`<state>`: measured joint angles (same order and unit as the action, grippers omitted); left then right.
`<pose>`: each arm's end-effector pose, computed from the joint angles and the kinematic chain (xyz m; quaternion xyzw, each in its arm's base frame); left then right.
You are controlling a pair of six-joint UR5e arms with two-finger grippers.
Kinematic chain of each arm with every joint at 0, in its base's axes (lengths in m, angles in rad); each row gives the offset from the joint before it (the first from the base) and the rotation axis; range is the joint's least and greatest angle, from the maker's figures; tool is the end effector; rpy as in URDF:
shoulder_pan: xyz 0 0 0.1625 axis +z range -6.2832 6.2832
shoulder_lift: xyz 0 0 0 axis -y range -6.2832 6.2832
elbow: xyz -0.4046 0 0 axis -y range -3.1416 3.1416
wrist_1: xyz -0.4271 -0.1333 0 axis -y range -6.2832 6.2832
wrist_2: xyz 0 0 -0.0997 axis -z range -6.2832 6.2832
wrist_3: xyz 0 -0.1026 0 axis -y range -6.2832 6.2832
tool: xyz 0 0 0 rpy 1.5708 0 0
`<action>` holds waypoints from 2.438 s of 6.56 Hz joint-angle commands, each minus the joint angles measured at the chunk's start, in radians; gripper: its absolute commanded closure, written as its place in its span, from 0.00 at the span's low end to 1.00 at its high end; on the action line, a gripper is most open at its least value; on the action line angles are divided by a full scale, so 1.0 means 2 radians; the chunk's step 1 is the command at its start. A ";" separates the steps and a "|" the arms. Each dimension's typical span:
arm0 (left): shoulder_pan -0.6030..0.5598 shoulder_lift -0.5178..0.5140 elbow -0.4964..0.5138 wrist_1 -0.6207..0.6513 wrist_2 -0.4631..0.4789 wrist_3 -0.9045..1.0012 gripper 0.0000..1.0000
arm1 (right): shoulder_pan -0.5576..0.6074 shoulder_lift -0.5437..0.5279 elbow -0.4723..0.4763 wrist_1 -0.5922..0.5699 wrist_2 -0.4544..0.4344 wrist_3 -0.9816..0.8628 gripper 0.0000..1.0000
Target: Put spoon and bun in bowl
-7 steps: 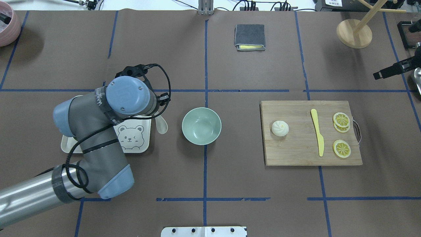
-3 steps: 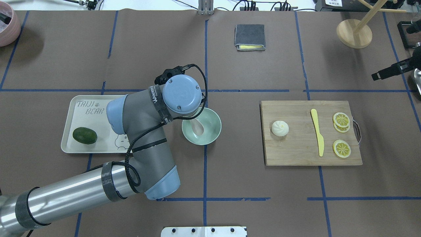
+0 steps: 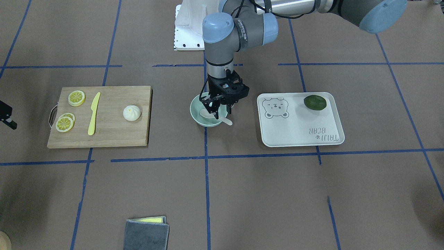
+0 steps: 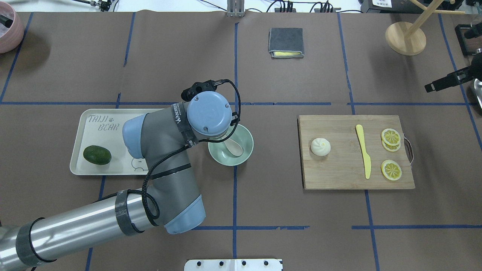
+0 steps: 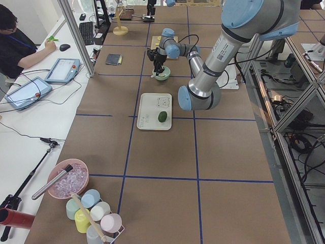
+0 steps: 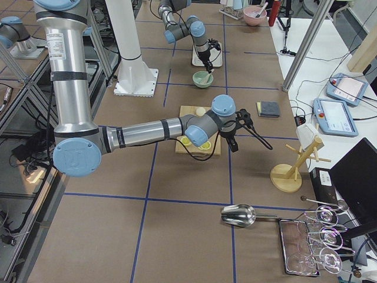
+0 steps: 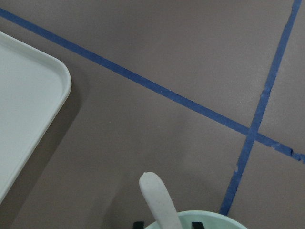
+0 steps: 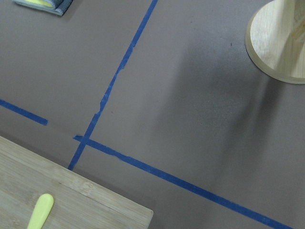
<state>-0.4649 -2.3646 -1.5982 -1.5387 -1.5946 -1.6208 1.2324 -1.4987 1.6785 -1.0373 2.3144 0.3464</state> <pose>0.5872 -0.4409 0.1351 0.0684 0.3784 -0.2306 0.8938 -0.1304 -0.5628 0.4815 0.1921 -0.4299 -0.1233 0.8735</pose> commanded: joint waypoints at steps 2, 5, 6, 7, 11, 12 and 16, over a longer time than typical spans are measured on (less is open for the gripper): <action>-0.034 0.090 -0.134 0.002 -0.014 0.237 0.00 | -0.034 0.037 0.020 -0.005 0.000 0.037 0.00; -0.227 0.162 -0.150 -0.001 -0.210 0.474 0.00 | -0.107 0.063 0.086 -0.045 -0.028 0.204 0.00; -0.298 0.196 -0.147 0.000 -0.255 0.528 0.00 | -0.140 0.098 0.117 -0.137 -0.066 0.222 0.00; -0.360 0.230 -0.136 0.002 -0.260 0.654 0.00 | -0.189 0.144 0.142 -0.245 -0.138 0.248 0.00; -0.530 0.345 -0.050 0.005 -0.339 0.881 0.00 | -0.277 0.189 0.138 -0.284 -0.202 0.310 0.00; -0.533 0.385 -0.045 0.002 -0.341 0.882 0.00 | -0.282 0.188 0.137 -0.284 -0.213 0.310 0.00; -0.554 0.412 -0.045 -0.002 -0.382 0.878 0.00 | -0.322 0.164 0.091 -0.253 -0.277 0.308 0.03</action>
<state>-1.5713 -1.5403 -1.6890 -1.5417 -2.3536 0.1357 0.6058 -1.1638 1.9073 -1.5805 1.7860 0.9631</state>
